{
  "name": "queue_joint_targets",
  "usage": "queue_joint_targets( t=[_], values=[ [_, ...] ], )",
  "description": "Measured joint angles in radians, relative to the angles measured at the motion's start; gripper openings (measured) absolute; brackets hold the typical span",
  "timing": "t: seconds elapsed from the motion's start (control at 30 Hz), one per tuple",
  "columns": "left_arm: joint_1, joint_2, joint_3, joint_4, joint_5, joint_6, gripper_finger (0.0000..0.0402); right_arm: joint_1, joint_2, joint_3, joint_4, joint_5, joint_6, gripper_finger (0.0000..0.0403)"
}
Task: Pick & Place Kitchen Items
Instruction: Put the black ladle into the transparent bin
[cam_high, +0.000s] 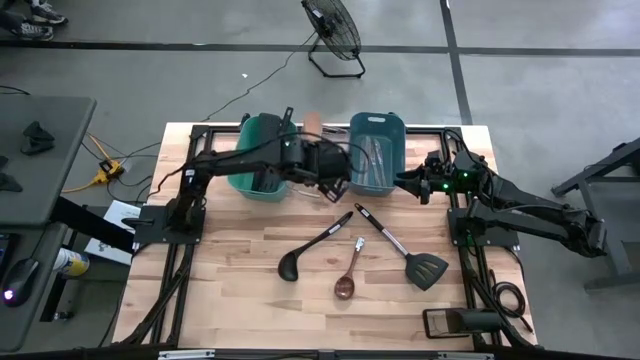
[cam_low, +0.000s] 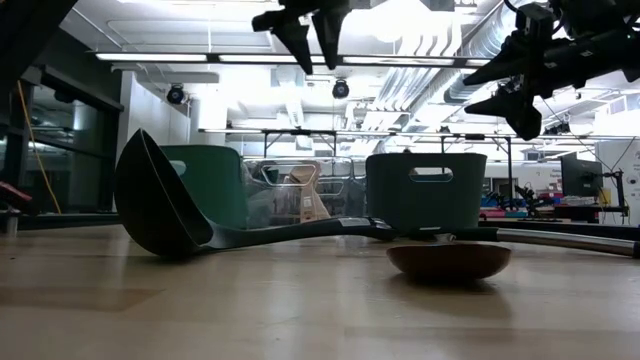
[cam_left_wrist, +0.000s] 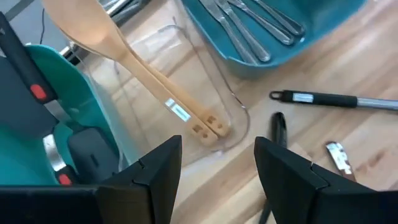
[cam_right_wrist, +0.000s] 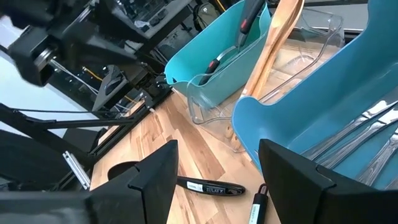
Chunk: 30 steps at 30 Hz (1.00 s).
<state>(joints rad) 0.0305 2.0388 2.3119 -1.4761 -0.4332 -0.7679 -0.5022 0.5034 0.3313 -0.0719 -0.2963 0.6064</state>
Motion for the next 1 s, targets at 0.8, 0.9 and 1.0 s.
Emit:
queue_joint_targets(
  t=[0.8,0.9,1.0],
  values=[
    [-0.036,-0.009,-0.213,0.614,0.153,0.181,0.0197,0.000,0.000,0.000,0.000,-0.080,-0.001,0.0215],
    [-0.034,-0.009,-0.289,0.761,0.214,0.196,0.0197,0.000,0.000,0.000,0.000,-0.081,-0.001,0.0215],
    [-0.035,-0.011,-0.348,0.822,0.236,0.184,0.0197,0.000,0.000,0.000,0.000,-0.081,-0.001,0.0215]
  ],
)
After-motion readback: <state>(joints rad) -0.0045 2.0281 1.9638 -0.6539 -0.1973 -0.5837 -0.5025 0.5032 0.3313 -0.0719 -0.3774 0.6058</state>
